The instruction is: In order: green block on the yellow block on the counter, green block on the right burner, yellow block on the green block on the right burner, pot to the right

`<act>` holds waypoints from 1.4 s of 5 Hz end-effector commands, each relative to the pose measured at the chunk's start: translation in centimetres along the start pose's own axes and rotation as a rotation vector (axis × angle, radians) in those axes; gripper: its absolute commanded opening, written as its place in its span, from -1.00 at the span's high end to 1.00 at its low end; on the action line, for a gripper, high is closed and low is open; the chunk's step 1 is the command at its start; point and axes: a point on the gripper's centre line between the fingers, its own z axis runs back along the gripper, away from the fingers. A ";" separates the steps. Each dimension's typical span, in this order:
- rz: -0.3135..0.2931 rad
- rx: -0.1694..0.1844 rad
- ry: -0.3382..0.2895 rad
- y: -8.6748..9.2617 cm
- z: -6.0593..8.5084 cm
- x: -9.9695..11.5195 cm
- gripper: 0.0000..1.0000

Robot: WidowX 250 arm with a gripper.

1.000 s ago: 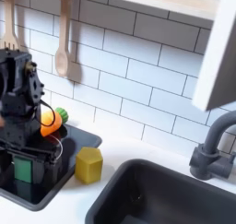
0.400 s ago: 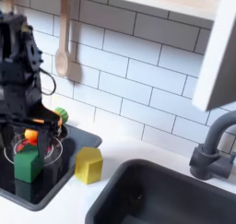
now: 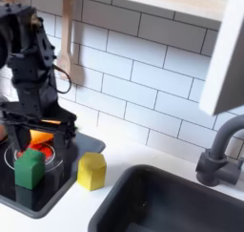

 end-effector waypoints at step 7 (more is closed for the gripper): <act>-0.130 -0.010 0.001 -3.9 -2.1 1.0 -1.00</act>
